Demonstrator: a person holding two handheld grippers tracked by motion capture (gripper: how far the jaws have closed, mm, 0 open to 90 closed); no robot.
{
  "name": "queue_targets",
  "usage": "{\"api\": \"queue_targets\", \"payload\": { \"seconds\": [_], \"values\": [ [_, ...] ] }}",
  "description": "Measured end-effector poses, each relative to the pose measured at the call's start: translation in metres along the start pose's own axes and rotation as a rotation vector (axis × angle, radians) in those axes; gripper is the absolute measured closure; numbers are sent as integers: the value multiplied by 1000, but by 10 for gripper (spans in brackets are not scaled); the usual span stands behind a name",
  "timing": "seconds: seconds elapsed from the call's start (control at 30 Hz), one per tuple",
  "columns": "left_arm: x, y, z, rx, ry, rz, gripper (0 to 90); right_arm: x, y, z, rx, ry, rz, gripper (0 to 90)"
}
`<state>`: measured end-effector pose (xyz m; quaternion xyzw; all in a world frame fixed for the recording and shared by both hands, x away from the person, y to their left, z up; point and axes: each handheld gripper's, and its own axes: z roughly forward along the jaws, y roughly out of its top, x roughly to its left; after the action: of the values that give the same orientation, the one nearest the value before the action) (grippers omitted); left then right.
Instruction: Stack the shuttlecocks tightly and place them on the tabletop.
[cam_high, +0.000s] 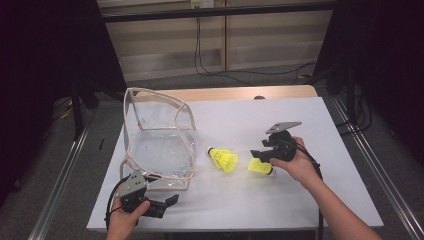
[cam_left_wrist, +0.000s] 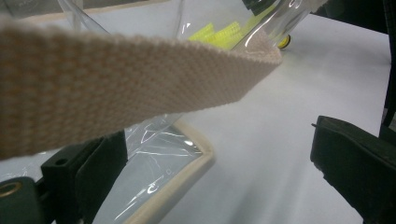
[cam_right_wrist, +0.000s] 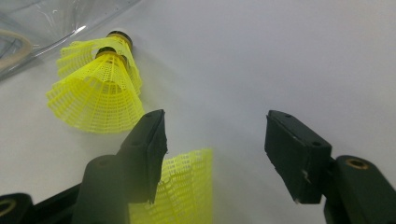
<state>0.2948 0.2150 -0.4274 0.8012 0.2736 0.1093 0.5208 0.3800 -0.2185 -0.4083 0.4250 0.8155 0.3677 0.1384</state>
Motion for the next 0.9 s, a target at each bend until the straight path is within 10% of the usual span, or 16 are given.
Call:
{"api": "queue_targets", "payload": {
  "seconds": [0.33, 0.63, 0.9],
  "values": [
    [-1, 0, 2, 5, -2, 3, 39, -3, -6, -24, 16, 7, -7, 498],
    [-1, 0, 3, 9, -3, 7, 39, -6, -18, -32, 75, 22, -65, 883],
    [-1, 0, 2, 2, 3, 7, 39, -7, -14, -32, 3, 27, -51, 892]
  ]
}}
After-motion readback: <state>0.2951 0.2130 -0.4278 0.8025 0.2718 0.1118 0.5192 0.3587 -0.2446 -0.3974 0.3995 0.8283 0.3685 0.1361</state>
